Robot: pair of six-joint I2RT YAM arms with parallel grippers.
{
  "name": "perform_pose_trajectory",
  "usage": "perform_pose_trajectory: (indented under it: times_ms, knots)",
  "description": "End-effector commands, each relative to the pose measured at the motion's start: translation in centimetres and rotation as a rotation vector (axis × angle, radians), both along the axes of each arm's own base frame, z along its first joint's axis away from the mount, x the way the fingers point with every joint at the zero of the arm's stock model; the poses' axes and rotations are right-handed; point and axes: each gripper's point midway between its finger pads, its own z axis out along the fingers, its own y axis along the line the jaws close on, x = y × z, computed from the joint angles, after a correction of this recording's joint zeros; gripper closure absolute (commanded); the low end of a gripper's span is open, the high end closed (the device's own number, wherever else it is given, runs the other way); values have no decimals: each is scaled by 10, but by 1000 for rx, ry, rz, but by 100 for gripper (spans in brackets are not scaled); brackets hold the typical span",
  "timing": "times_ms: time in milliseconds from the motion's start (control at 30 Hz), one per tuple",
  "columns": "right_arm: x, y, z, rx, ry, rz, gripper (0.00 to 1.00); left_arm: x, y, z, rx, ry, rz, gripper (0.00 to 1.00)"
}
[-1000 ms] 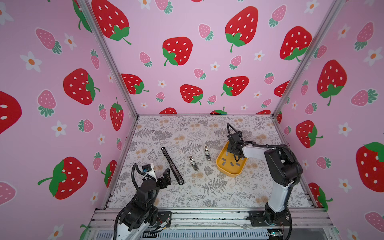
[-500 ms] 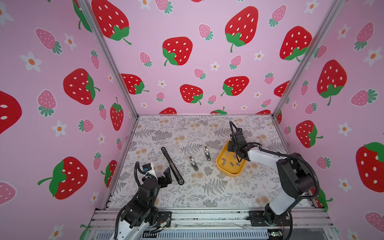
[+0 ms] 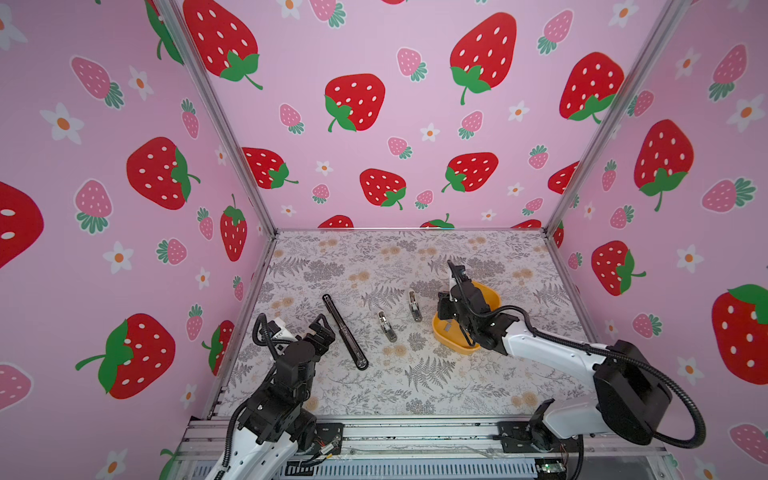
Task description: Load the staples into the stapler
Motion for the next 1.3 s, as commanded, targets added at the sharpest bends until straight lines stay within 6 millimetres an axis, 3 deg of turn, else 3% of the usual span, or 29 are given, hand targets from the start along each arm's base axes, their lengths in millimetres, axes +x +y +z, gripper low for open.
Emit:
perform_pose_trajectory:
  times_ms: [0, 133, 233, 400, 733, 1100, 1167, 1267]
  knots:
    - [-25, 22, 21, 3, -95, 63, 86, 7, 27, 3, 116, -85, 141, 1]
    - [-61, 49, 23, -3, -143, 151, 86, 7, 25, -6, 185, -55, 96, 1]
    - [-85, 69, 21, -7, -155, 241, 86, 1, 37, -20, 195, -24, 159, 1]
    - [-111, 94, 25, -10, -177, 341, 86, 0, 40, -19, 149, -38, 148, 1]
    - [-135, 139, 27, -4, -191, 489, 86, 10, 47, -41, 43, 95, 152, 1]
    - [-156, 167, 20, -7, -232, 530, 85, 15, 42, -48, -13, 38, 140, 1]
    - [-175, 176, 19, -12, -242, 568, 85, 15, 44, -51, -8, 56, 153, 1]
    - [-180, 181, 14, -28, -242, 571, 85, 13, 49, -62, -31, 89, 187, 1]
